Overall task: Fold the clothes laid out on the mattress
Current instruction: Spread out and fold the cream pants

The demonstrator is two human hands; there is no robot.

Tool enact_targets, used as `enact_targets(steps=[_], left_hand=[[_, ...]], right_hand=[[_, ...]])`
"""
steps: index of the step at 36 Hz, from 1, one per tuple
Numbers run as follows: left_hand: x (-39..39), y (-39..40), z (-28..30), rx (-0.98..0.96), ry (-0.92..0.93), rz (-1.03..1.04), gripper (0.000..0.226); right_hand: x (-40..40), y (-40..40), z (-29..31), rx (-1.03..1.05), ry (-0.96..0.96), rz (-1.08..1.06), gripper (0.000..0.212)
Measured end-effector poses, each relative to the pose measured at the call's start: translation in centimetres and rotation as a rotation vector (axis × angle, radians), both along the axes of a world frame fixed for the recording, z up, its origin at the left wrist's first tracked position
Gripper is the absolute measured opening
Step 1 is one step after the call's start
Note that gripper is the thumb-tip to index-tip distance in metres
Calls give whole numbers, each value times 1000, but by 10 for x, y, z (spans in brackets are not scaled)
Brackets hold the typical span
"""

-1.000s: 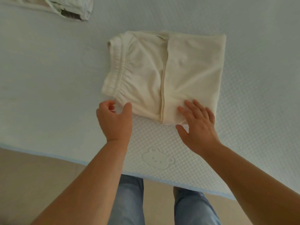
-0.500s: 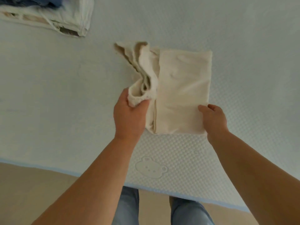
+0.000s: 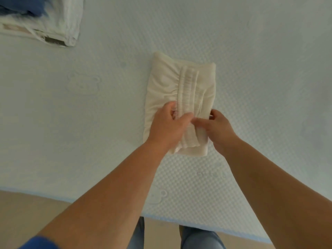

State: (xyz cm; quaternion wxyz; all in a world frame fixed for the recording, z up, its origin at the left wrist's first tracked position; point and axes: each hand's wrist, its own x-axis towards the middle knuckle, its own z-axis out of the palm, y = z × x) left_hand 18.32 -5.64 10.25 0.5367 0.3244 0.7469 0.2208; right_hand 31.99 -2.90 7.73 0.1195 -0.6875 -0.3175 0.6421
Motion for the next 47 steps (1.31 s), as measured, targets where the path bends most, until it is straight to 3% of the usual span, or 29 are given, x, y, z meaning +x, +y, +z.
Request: enact_targets(steps=[2, 4, 6, 8, 10, 12, 14, 17, 19, 21, 24, 27, 34, 37, 42, 47], left_hand=[[-2, 9, 10, -98, -200, 81, 48], [-10, 14, 23, -124, -290, 117, 67], [-25, 13, 37, -124, -396, 224, 73], [-48, 7, 51, -115, -528, 331, 64], [-75, -3, 61, -114, -616, 406, 62], [-100, -14, 69, -112, -705, 504, 58], [-122, -21, 76, -100, -789, 580, 52], [-156, -22, 84, -104, -828, 684, 50], [-185, -20, 88, -91, -830, 706, 48], [-222, -17, 92, -60, -840, 681, 40], [-282, -7, 100, -13, -877, 618, 32], [-346, 19, 113, 16, -838, 577, 31], [-471, 145, 147, 115, -601, 370, 23], [-501, 192, 155, 183, -575, 320, 24], [-534, 225, 119, 179, -496, 322, 28], [-540, 218, 42, 84, -86, 213, 38]], right_hand=[[-12, 5, 12, 82, 35, 87, 47], [-32, 8, 30, 230, 14, 227, 36], [-55, 7, 53, 382, -31, 413, 30], [-77, 8, 75, 419, 71, 565, 35], [-95, 13, 96, 302, 281, 642, 45], [-109, 18, 108, 167, 445, 581, 49], [-124, 17, 112, 182, 458, 414, 40], [-148, 13, 103, 453, 37, 235, 23], [-163, 15, 96, 351, -63, 195, 43], [-185, 24, 94, 60, 125, 148, 72], [-224, 33, 95, -160, 477, 120, 68], [-274, 46, 104, -9, 573, 39, 53], [-397, 124, 138, 546, 332, -60, 24], [-433, 161, 144, 687, 260, -101, 24], [-467, 202, 107, 673, 117, -60, 37], [-481, 208, 50, 468, -126, 63, 55]])
